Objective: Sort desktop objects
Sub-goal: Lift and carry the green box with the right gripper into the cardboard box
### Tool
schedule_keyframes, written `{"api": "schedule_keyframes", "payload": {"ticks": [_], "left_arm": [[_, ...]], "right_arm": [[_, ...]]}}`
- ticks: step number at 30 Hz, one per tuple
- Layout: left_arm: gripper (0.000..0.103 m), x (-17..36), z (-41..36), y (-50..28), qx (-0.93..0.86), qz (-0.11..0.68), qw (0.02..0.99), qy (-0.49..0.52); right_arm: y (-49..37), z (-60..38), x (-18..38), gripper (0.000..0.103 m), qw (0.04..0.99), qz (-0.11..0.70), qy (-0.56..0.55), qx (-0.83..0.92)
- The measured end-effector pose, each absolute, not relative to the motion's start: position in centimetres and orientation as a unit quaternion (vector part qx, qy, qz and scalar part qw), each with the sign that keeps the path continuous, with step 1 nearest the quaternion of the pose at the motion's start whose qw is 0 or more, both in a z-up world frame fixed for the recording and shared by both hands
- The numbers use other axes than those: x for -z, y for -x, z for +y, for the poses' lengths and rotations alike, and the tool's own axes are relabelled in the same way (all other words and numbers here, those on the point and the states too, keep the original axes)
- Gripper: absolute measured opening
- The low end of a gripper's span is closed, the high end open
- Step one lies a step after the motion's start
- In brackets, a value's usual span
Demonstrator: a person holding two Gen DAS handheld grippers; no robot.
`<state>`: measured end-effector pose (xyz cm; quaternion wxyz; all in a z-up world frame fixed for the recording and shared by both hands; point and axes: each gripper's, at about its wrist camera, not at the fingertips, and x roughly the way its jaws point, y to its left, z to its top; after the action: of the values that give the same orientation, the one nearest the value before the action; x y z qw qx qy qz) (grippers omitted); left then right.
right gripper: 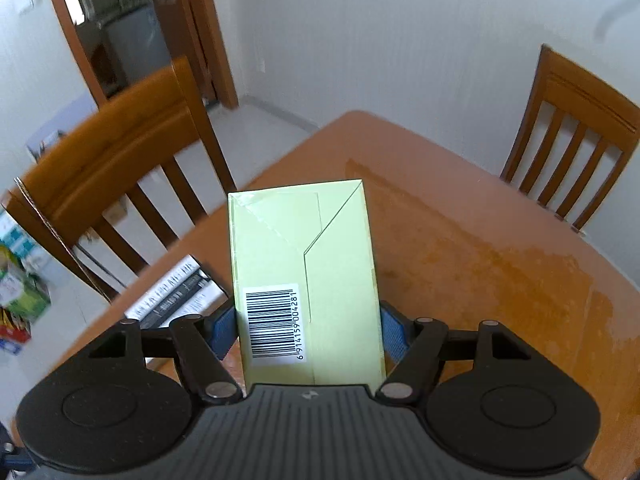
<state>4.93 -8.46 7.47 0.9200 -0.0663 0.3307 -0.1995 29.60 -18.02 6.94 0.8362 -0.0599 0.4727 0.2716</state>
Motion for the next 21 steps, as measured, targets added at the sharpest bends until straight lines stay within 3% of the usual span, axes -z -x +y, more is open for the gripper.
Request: {"api": "schedule_keyframes", "payload": {"ticks": [13,21], "left_arm": [[0.103,-9.9,-11.9,-2.0,0.29,0.309,0.905,0.042],[0.103,-10.2,-14.1,-1.0,0.356,0.303,0.884,0.018]], "right_arm": [[-21.5,-26.2,-14.9,0.075,0.883,0.431,0.009,-0.185],[-16.8,-32.3,-13.7,0.075,0.884,0.459,-0.023,-0.09]]}}
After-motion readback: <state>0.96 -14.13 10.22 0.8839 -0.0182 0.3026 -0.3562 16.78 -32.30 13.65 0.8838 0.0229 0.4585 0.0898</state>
